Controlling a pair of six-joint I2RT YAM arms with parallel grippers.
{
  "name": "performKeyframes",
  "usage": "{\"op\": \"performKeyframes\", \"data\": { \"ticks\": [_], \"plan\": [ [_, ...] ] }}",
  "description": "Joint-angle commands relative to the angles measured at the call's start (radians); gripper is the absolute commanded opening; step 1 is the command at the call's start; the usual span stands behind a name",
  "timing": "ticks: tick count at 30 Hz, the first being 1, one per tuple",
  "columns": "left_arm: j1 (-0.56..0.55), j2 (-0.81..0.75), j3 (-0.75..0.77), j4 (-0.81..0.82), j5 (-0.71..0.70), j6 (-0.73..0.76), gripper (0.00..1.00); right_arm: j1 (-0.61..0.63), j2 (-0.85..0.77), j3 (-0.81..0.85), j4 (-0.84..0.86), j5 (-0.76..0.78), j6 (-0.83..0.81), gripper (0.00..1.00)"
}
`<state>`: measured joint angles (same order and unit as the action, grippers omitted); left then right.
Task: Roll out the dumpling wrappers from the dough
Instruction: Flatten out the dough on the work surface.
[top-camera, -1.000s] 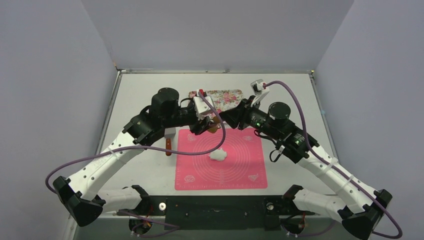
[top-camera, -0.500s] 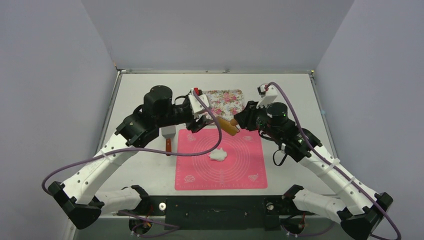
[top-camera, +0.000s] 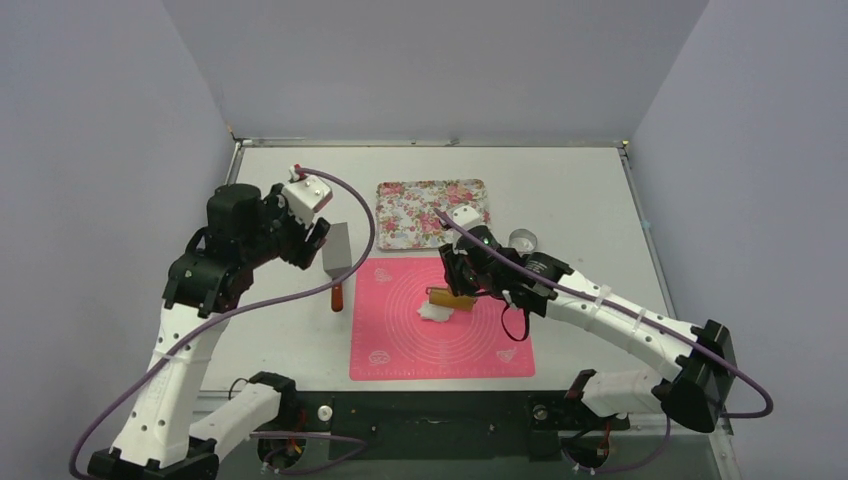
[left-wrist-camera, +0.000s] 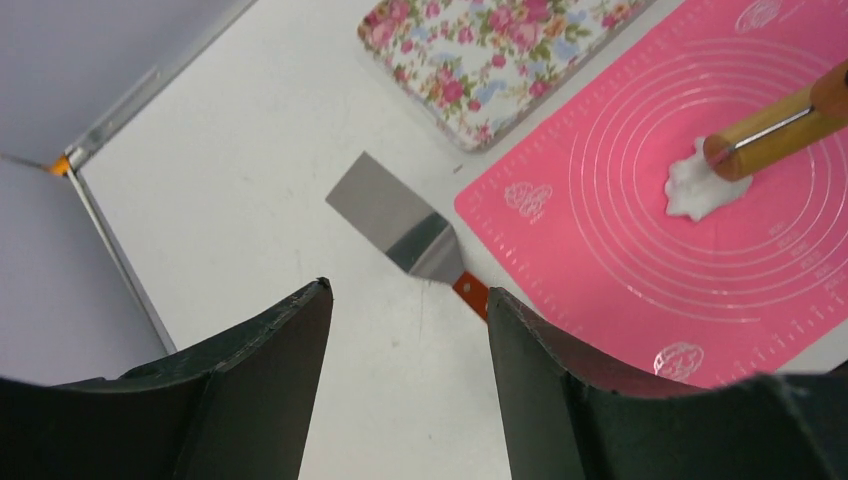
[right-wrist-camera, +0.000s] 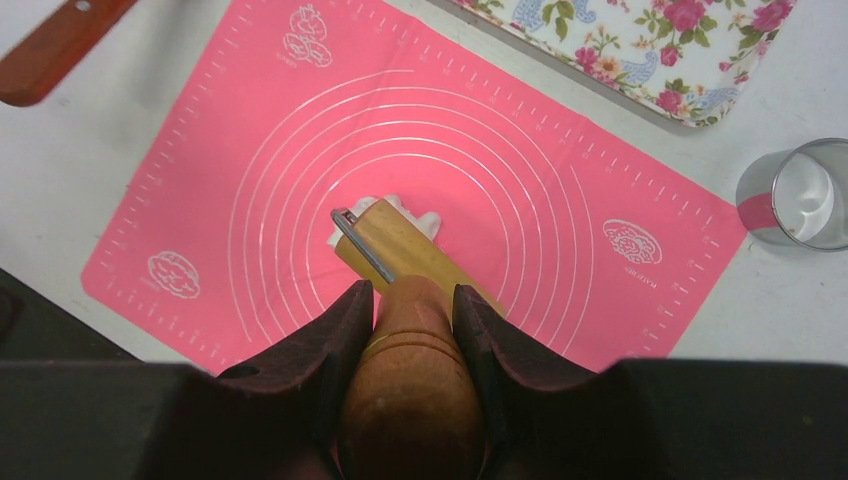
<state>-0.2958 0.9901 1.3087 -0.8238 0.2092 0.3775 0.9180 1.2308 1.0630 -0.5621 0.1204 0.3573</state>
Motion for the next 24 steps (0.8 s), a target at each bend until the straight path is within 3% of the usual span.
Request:
{"op": "performKeyframes", "data": {
  "ticks": [1, 4, 12, 24],
  "plan": [
    [0.045, -0.061, -0.042, -0.164, -0.076, -0.025, 0.57, 0.007, 0.05, 0.044, 0.083, -0.003, -0.079, 0.0],
    [0.056, -0.086, -0.107, -0.191, -0.127, -0.075, 0.57, 0.011, 0.079, 0.043, 0.108, -0.057, -0.084, 0.0],
    [0.062, -0.151, -0.212, -0.02, -0.176, -0.158, 0.58, 0.026, 0.148, 0.072, 0.156, -0.108, -0.081, 0.0],
    [0.068, -0.107, -0.224, 0.043, -0.146, -0.197, 0.58, 0.012, 0.245, -0.002, 0.296, 0.069, -0.144, 0.0]
  ]
}}
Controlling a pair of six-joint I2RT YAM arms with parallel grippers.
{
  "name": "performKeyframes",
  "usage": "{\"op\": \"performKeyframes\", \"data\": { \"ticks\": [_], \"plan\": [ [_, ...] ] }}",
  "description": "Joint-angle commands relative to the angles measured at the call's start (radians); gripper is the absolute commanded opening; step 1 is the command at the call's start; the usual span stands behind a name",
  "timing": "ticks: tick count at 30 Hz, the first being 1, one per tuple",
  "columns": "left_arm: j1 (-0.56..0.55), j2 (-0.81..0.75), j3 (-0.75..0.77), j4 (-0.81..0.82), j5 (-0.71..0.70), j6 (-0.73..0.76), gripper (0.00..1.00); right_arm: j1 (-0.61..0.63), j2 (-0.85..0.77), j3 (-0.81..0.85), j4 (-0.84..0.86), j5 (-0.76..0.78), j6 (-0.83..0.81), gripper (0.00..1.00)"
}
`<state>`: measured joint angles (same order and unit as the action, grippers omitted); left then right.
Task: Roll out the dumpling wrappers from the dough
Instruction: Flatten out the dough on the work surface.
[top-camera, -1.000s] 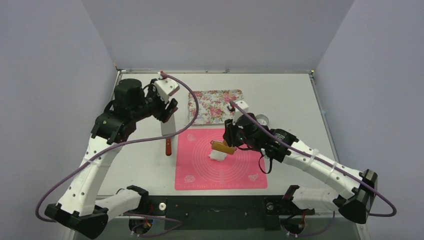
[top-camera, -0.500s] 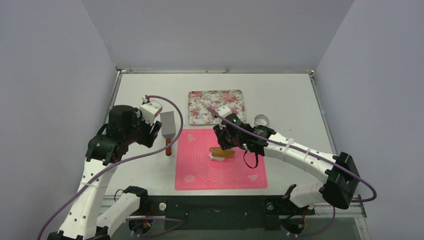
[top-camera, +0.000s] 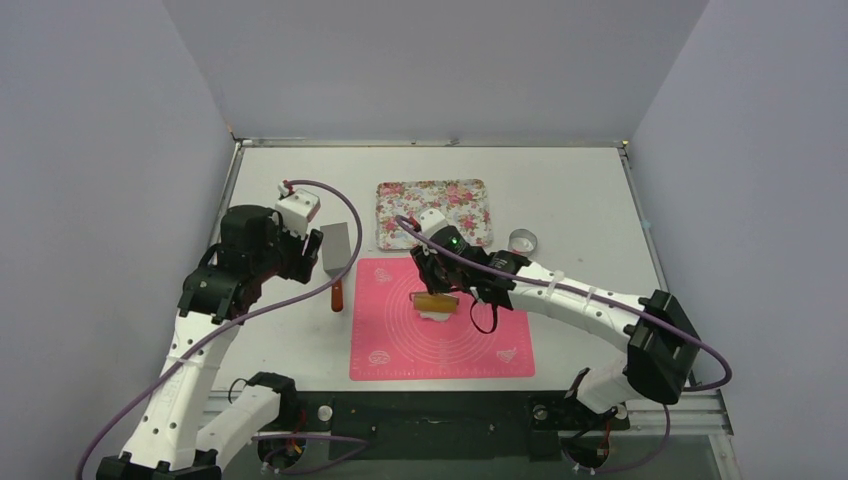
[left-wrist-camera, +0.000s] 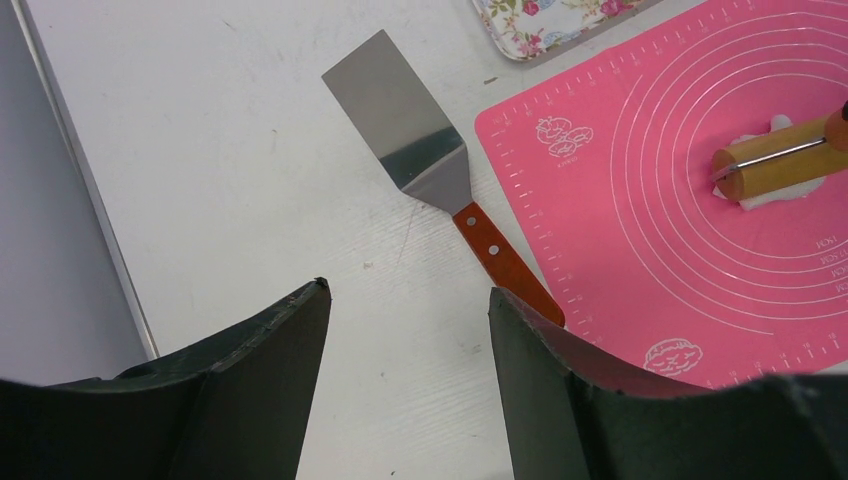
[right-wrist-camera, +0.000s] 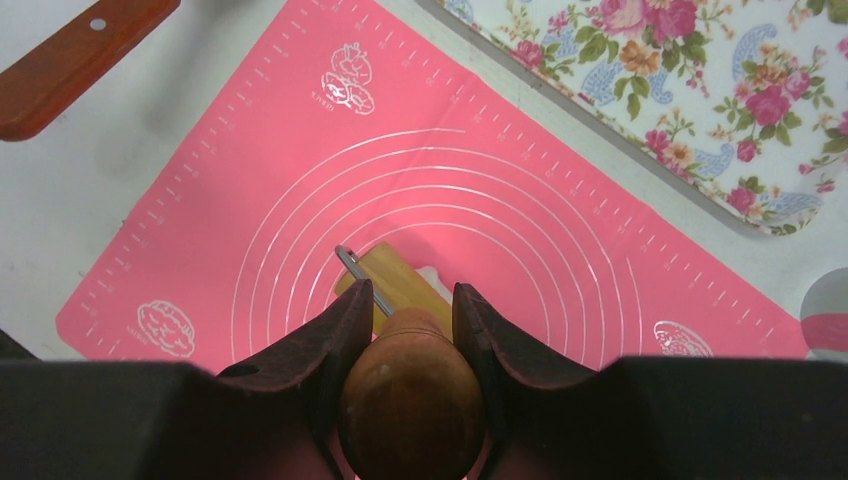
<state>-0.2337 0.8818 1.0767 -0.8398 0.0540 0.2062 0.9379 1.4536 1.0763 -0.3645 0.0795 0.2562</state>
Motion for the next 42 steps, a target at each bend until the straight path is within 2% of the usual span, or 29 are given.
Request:
{"op": "performKeyframes", "data": {
  "ticks": [1, 7, 12, 19, 26, 31, 35, 42],
  "plan": [
    [0.005, 0.001, 0.012, 0.058, 0.01, -0.025, 0.58, -0.017, 0.025, -0.016, 0.107, 0.118, -0.048, 0.0],
    [0.006, 0.0, 0.022, 0.047, 0.013, -0.024, 0.58, -0.02, 0.052, -0.023, 0.119, 0.11, -0.075, 0.0],
    [0.005, 0.002, 0.024, 0.044, 0.017, -0.021, 0.58, 0.062, -0.032, -0.114, 0.122, 0.076, -0.002, 0.0],
    [0.003, 0.007, 0.027, 0.047, 0.029, -0.014, 0.58, 0.098, -0.086, -0.059, 0.077, 0.176, 0.0, 0.0],
    [0.004, -0.004, 0.034, 0.032, 0.044, -0.02, 0.58, 0.101, -0.117, 0.041, 0.011, 0.316, -0.094, 0.0],
    [0.005, -0.007, 0.01, 0.026, 0.055, -0.025, 0.58, 0.135, -0.186, 0.038, -0.01, 0.206, -0.124, 0.0],
    [0.005, 0.012, 0.008, 0.028, 0.084, -0.034, 0.58, 0.133, -0.178, -0.005, -0.003, 0.12, -0.095, 0.0],
    [0.001, 0.029, 0.015, 0.003, 0.164, -0.039, 0.58, 0.08, -0.124, -0.093, 0.122, 0.012, -0.058, 0.0]
  ]
}}
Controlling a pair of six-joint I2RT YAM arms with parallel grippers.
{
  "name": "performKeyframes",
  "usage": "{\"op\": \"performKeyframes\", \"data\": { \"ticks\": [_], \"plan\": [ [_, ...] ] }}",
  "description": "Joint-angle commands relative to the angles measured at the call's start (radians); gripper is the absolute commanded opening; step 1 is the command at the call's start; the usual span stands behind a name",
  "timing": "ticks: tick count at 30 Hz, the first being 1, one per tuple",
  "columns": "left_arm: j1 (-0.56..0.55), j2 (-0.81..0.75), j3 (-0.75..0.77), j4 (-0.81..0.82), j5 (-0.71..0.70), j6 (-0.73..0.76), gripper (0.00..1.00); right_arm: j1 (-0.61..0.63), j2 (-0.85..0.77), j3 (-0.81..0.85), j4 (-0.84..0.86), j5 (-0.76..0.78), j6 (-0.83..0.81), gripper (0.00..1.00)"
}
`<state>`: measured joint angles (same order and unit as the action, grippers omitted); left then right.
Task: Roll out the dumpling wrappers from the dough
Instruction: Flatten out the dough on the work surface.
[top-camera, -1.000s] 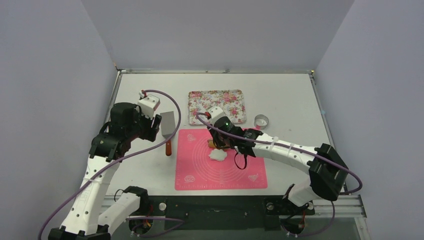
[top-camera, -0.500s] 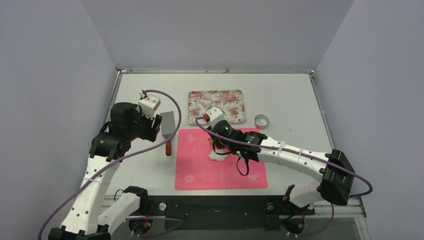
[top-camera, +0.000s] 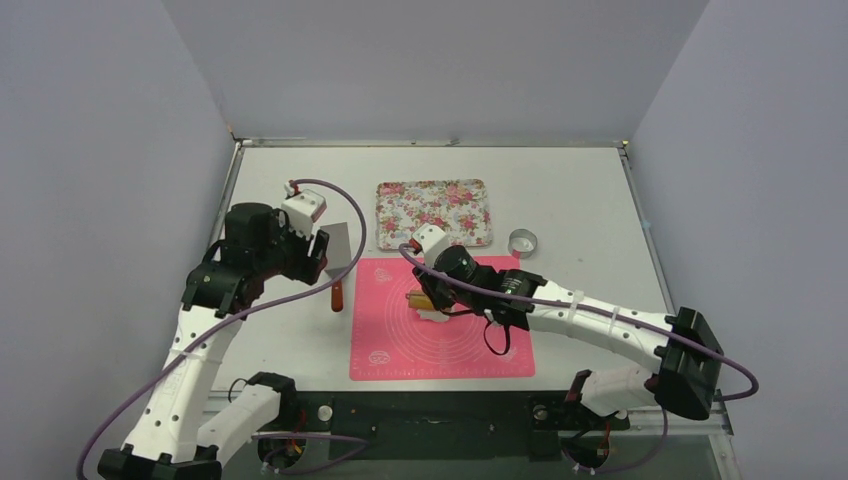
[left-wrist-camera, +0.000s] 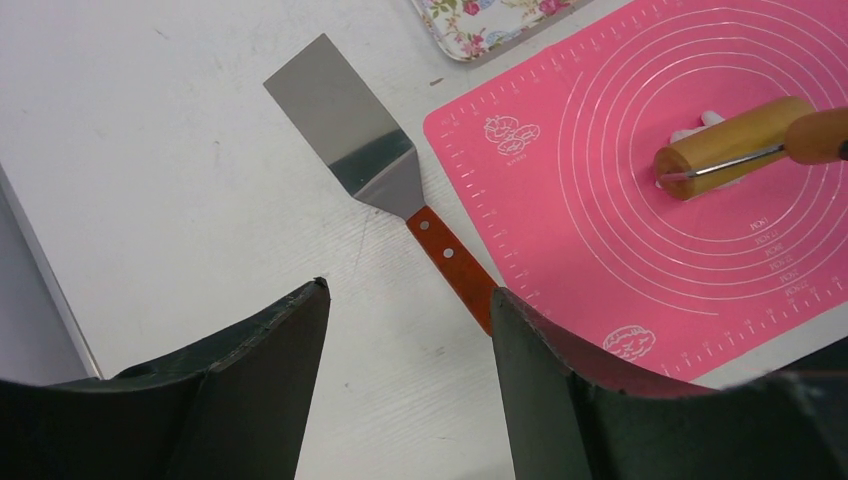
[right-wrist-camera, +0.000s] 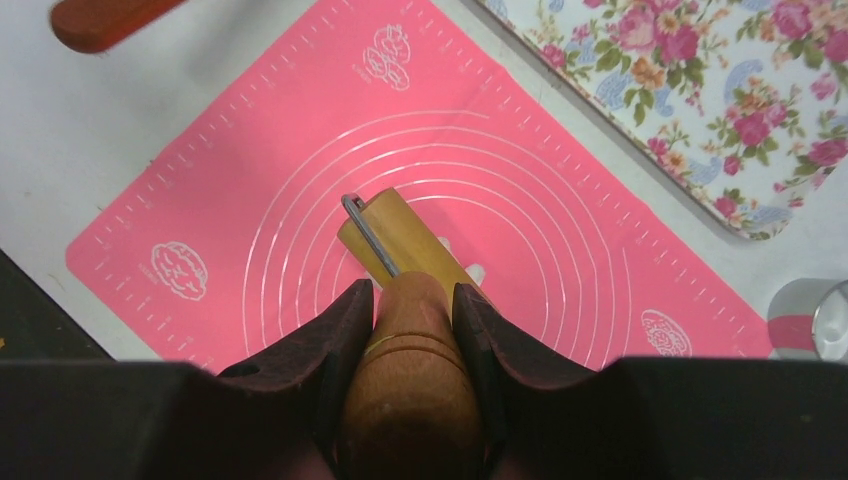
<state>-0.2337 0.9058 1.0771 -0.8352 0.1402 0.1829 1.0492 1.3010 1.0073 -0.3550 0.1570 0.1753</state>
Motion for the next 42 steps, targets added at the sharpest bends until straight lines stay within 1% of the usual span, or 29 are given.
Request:
{"op": "performKeyframes", "data": {
  "ticks": [1, 3, 7, 13, 21, 26, 28, 31, 35, 39, 42],
  "plan": [
    [-0.003, 0.006, 0.014, -0.009, 0.113, -0.004, 0.58, -0.041, 0.034, -0.026, 0.115, -0.065, 0.02, 0.0],
    [-0.008, 0.005, 0.009, -0.028, 0.171, 0.009, 0.58, -0.051, 0.052, -0.035, 0.119, -0.064, 0.012, 0.0],
    [-0.009, 0.0, 0.0, -0.032, 0.222, 0.011, 0.58, -0.059, 0.078, -0.053, 0.123, -0.057, 0.007, 0.0],
    [-0.009, 0.006, 0.005, -0.034, 0.225, 0.017, 0.58, -0.063, 0.082, -0.08, 0.132, -0.064, 0.015, 0.0],
    [-0.008, 0.005, 0.009, -0.038, 0.217, 0.02, 0.58, 0.026, 0.078, -0.102, 0.066, -0.091, 0.061, 0.0],
    [-0.007, 0.003, 0.012, -0.041, 0.212, 0.02, 0.58, 0.029, 0.06, -0.152, 0.064, -0.064, 0.078, 0.0],
    [-0.007, 0.006, 0.014, -0.039, 0.212, 0.02, 0.58, 0.015, 0.072, -0.145, 0.066, -0.038, 0.065, 0.0],
    [-0.008, 0.01, 0.022, -0.037, 0.214, 0.016, 0.58, -0.055, 0.101, -0.116, 0.075, -0.028, 0.047, 0.0],
    [-0.008, 0.018, 0.034, -0.038, 0.213, 0.016, 0.58, -0.098, 0.104, -0.069, 0.077, 0.083, 0.006, 0.0],
    [-0.006, 0.025, 0.042, -0.035, 0.213, 0.016, 0.58, -0.113, 0.115, -0.01, 0.052, 0.054, -0.014, 0.0],
    [-0.006, 0.028, 0.046, -0.04, 0.21, 0.02, 0.58, -0.08, 0.086, 0.008, 0.011, 0.01, -0.016, 0.0]
  ]
}}
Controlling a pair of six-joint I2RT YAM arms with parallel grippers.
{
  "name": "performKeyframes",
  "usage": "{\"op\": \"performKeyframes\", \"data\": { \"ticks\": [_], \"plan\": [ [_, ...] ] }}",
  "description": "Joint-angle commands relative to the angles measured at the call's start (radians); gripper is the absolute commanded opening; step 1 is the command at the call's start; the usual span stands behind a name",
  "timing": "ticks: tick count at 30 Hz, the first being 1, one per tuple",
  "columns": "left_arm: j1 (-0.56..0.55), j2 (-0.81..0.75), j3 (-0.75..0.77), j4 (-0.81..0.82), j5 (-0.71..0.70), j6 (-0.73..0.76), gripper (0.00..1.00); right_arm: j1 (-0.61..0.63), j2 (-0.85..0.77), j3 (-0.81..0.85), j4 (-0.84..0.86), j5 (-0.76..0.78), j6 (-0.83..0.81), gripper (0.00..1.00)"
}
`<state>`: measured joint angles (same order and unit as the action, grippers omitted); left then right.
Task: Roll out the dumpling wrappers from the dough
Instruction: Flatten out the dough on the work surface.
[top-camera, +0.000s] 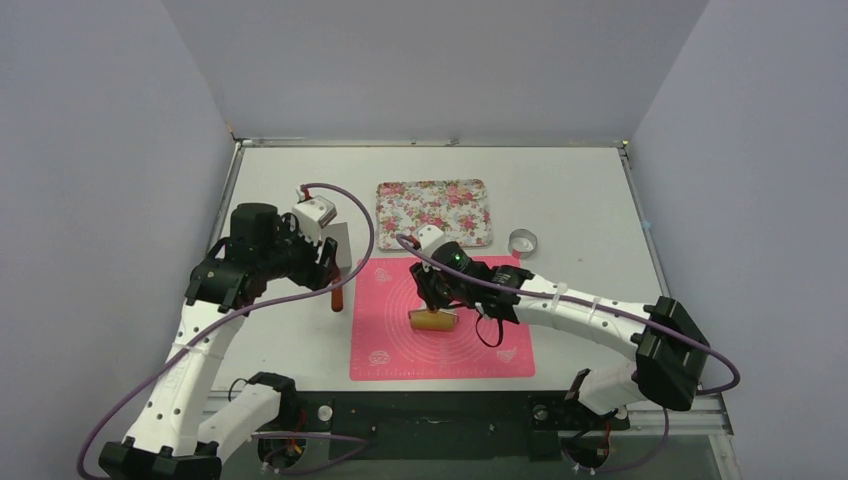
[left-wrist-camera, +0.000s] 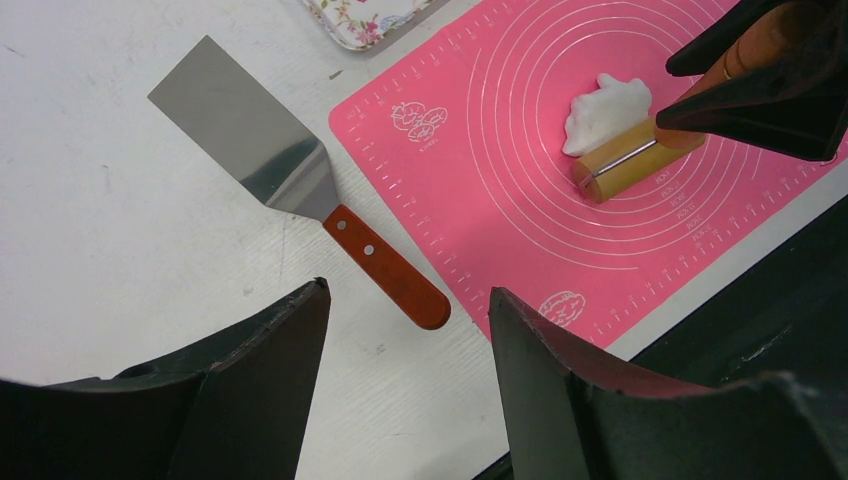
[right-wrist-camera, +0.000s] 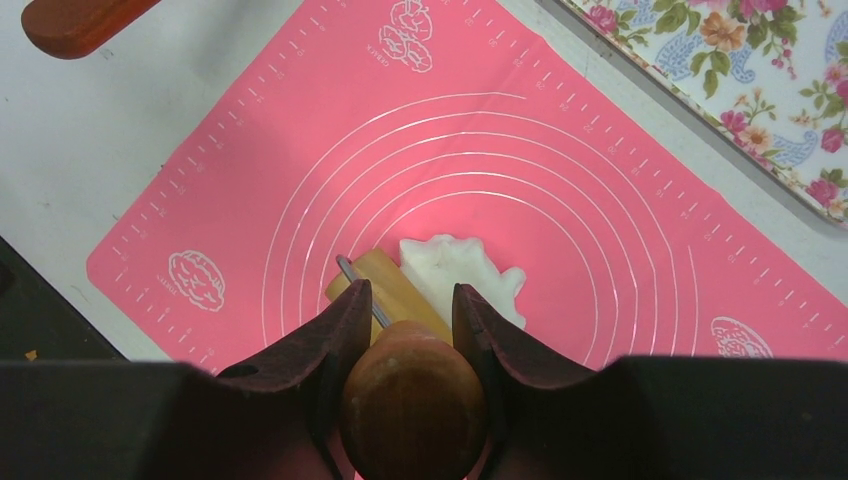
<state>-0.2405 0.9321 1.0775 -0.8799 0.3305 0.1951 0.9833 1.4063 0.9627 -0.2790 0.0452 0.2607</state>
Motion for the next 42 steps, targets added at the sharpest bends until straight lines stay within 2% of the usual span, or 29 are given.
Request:
{"op": "performKeyframes", "data": {
  "ticks": [1, 4, 6, 8, 10, 14, 17, 19, 21, 23, 24, 25, 29, 31, 34, 42],
  "plan": [
    [0.001, 0.003, 0.046, 0.004, 0.018, 0.01, 0.58, -0.003, -0.028, 0.056, -0.078, 0.106, -0.103, 0.0],
    [0.001, 0.008, 0.047, 0.006, 0.026, 0.011, 0.58, 0.043, -0.097, 0.069, -0.105, 0.039, -0.099, 0.0],
    [0.0, 0.012, 0.049, 0.005, 0.049, 0.013, 0.57, 0.025, -0.148, 0.065, -0.096, 0.031, -0.096, 0.0],
    [-0.003, 0.019, 0.057, -0.002, 0.103, 0.015, 0.57, -0.03, -0.192, 0.043, -0.056, 0.013, -0.093, 0.0],
    [-0.011, 0.034, 0.072, -0.017, 0.213, 0.027, 0.57, -0.069, -0.207, 0.023, -0.017, 0.016, -0.109, 0.0],
    [-0.033, 0.088, 0.133, -0.099, 0.392, 0.08, 0.57, -0.087, -0.18, 0.039, 0.022, 0.005, -0.115, 0.0],
    [-0.035, 0.125, 0.156, -0.124, 0.445, 0.099, 0.57, -0.091, -0.177, 0.004, 0.09, 0.001, -0.108, 0.0],
    [-0.044, 0.09, 0.106, 0.012, 0.433, 0.095, 0.57, -0.096, -0.181, -0.024, 0.14, -0.019, -0.105, 0.0],
    [-0.098, 0.054, 0.045, 0.174, 0.373, 0.105, 0.57, -0.098, -0.181, -0.04, 0.174, -0.033, -0.103, 0.0],
    [-0.244, 0.065, -0.009, 0.325, 0.267, 0.105, 0.55, -0.099, -0.177, -0.046, 0.185, -0.037, -0.099, 0.0],
    [-0.271, 0.09, -0.025, 0.367, 0.242, 0.11, 0.53, -0.1, -0.176, -0.049, 0.188, -0.037, -0.099, 0.0],
    [-0.311, 0.106, -0.053, 0.451, 0.247, 0.106, 0.51, -0.1, -0.174, -0.056, 0.191, -0.036, -0.097, 0.0],
    [-0.331, 0.165, -0.144, 0.716, 0.301, -0.012, 0.51, -0.1, -0.18, -0.11, 0.254, -0.05, -0.08, 0.0],
    [-0.333, 0.163, -0.191, 0.787, 0.33, -0.027, 0.51, -0.101, -0.171, -0.136, 0.305, -0.06, -0.074, 0.0],
    [-0.332, 0.146, -0.248, 0.806, 0.314, -0.033, 0.51, -0.1, -0.145, -0.16, 0.357, -0.052, -0.07, 0.0],
    [-0.331, 0.101, -0.311, 0.813, 0.297, 0.008, 0.52, -0.035, -0.098, -0.177, 0.344, -0.026, -0.043, 0.0]
  ]
}}
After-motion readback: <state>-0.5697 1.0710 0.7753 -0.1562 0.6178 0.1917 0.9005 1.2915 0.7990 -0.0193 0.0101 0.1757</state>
